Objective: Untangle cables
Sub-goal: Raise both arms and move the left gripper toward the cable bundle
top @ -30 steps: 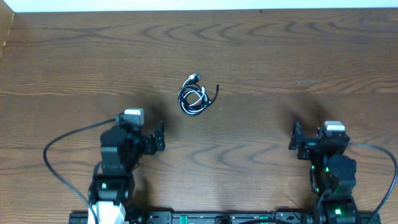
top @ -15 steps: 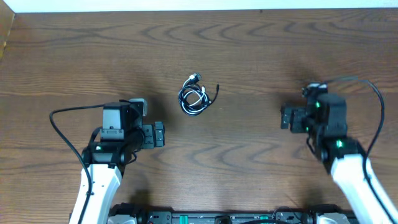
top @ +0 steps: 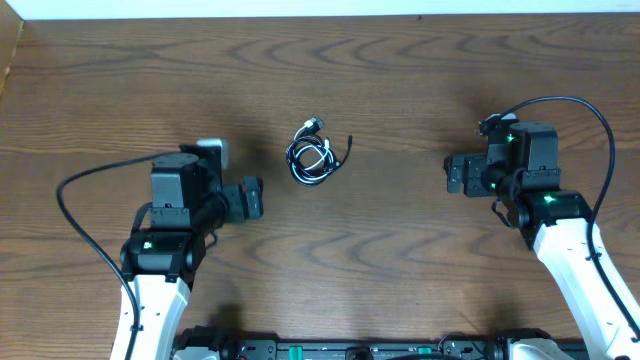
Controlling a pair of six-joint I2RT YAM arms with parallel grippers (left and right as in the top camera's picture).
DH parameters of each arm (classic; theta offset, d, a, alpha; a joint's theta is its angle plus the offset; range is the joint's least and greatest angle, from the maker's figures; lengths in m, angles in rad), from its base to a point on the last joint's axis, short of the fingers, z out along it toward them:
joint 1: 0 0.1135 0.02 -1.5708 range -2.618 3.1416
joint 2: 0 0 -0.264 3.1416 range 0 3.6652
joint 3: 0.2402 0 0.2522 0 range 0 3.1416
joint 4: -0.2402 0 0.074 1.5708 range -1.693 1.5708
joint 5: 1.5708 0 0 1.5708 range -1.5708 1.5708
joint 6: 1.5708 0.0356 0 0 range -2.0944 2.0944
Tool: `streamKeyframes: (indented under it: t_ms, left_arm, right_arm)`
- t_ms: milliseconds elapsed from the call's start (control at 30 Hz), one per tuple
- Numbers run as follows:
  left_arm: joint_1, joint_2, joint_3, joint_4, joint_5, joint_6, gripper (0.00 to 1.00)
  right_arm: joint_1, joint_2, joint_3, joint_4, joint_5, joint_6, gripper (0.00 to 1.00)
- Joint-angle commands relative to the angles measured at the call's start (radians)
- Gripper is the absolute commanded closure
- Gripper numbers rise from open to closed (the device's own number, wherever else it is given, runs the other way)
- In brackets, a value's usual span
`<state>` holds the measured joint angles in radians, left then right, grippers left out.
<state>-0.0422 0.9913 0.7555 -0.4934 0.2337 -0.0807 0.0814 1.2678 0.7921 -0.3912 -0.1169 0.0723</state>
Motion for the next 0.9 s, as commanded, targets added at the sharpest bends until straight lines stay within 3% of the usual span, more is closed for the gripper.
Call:
streamKeyframes:
  t_ms: [0,200,300,400,600,867]
  left_arm:
    - [0.0,0.044,0.046,0.074,-0.021,-0.075,0.02]
    - [0.0,0.279,0.264,0.009,-0.021,-0.08,0.02]
    - [0.0,0.391,0.348,-0.045,-0.018,-0.143,0.02]
    - [0.0,0.463,0.356,-0.043,0.076,-0.292,0.02]
    - [0.0,0.565,0.356,-0.032,0.091,-0.318,0.02]
    - [-0.078,0.673,0.356,0.056,-0.149,-0.256,0.02]
  right_arm:
    - [-0.002,-0.006,0.019,0.031,-0.034,0.01,0.01]
    - [-0.002,-0.006,0.019,0.051,-0.034,0.01,0.01]
    - [-0.002,-0.006,0.019,0.051,-0.034,0.012,0.01]
    - [-0.002,-0.006,0.019,0.051,-0.033,0.041,0.01]
    - [-0.002,-0.006,0.019,0.051,-0.033,0.063,0.01]
    - [-0.002,-0.006,0.019,0.061,-0.033,0.074,0.01]
